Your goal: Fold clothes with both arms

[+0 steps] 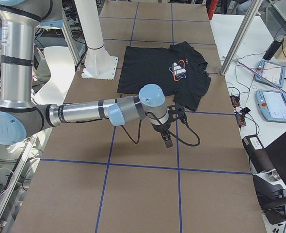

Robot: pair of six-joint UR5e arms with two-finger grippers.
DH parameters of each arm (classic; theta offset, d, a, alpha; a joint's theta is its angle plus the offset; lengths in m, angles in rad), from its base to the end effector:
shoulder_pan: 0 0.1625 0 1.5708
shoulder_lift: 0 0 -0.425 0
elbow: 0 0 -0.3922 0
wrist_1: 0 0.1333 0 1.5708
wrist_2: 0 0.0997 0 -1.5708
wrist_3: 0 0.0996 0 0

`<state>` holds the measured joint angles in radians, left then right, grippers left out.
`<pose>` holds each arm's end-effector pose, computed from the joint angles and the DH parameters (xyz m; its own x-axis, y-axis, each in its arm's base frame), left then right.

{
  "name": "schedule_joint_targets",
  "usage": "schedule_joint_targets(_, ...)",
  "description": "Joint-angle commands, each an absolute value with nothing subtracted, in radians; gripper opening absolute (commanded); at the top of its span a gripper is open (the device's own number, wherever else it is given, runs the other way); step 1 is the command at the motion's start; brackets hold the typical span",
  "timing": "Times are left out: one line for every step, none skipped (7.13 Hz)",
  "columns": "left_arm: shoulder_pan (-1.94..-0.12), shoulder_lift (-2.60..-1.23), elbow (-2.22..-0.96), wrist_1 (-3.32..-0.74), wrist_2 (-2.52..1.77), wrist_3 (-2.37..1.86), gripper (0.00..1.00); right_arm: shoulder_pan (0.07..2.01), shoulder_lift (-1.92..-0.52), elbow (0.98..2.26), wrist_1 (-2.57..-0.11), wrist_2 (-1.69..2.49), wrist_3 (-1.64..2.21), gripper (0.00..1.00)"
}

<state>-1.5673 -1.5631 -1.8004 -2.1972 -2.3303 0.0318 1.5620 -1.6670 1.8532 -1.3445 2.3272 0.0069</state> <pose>-0.0630 -0.4996 0.4741 0.7229 0.5398 -0.4312 -0.0253 0.6444 0.7643 0.0609 -0.4655 0.5393 0.7249 -0.2752 0.6315 0.0031 0.9180 0.3965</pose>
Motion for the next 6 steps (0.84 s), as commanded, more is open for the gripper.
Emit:
schedule_joint_targets(-1.548, -1.620, -1.760, -2.270, -2.332, -0.081, 1.00, 1.517, -1.564, 1.836, -1.342, 2.330, 0.220, 1.00)
schedule_joint_targets(-1.505, -1.646, -1.756, -2.284, -2.327, -0.107, 1.00, 1.444, -1.546, 1.835, -1.322, 2.323, 0.236, 1.00)
schedule_joint_targets(-1.414, -1.698, -1.741, -2.277, -2.319, -0.123, 1.00, 1.402, -1.464, 1.818, -1.321, 2.322, 0.238, 0.99)
schedule_joint_targets(-1.393, -1.765, -1.668, -2.289, -2.319, -0.270, 1.00, 1.317, -1.407, 1.784, -1.321, 2.319, 0.292, 0.99)
schedule_joint_targets(-1.337, -1.807, -1.633, -2.304, -2.297, -0.338, 1.00, 1.287, -1.306, 1.693, -1.321, 2.315, 0.322, 0.99)
schedule_joint_targets(-1.301, -1.812, -1.631, -2.307, -2.225, -0.365, 1.00, 1.255, -1.223, 1.616, -1.321, 2.304, 0.369, 1.00)
